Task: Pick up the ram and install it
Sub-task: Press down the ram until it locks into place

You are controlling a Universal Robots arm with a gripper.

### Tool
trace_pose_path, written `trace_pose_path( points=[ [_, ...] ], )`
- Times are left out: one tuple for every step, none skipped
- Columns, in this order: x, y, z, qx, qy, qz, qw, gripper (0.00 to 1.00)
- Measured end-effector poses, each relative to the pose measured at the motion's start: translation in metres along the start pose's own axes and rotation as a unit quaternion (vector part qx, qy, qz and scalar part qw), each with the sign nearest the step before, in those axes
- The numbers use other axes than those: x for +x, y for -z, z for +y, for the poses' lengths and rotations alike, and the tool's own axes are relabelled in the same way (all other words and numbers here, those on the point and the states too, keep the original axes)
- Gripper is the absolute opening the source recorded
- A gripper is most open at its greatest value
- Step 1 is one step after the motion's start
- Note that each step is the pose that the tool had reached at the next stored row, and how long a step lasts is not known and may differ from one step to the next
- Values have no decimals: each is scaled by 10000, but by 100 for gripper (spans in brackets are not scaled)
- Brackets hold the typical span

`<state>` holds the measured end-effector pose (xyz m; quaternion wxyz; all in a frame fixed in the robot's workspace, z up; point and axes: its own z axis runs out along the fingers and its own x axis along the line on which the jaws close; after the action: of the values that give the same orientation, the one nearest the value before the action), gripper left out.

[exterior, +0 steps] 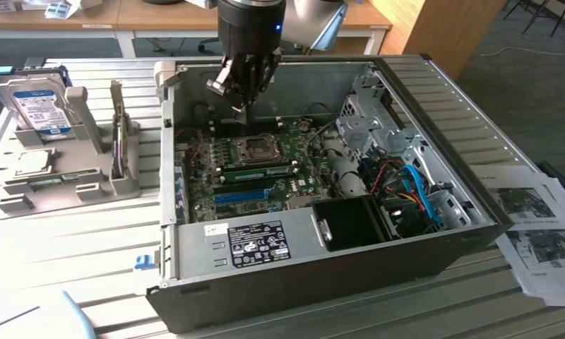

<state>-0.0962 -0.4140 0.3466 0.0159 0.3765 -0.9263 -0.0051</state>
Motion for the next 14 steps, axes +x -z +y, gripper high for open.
trace_pose_path(
  points=[
    [0, -1, 0, -5, -215, -5, 9998, 9],
    [0, -1, 0, -8, -305, -7, 9995, 9],
    [0, -1, 0, -11, -400, -9, 9992, 9],
    [0, -1, 0, -12, -490, -11, 9988, 9],
    [0, -1, 0, -15, -580, -13, 9983, 9],
    [0, -1, 0, -17, -670, -14, 9978, 9],
    [0, -2, 0, -20, -759, -17, 9971, 9],
    [0, -2, 0, -22, -849, -18, 9964, 9],
    [0, -2, 0, -24, -944, -20, 9955, 9],
    [0, -2, 0, -26, -1033, -22, 9946, 9],
    [0, -2, 0, -29, -1122, -24, 9937, 9],
    [0, -2, 0, -31, -1212, -26, 9926, 9],
    [0, -2, 0, -33, -1301, -28, 9915, 9],
    [0, -2, 0, -35, -1390, -30, 9903, 9]
  ],
)
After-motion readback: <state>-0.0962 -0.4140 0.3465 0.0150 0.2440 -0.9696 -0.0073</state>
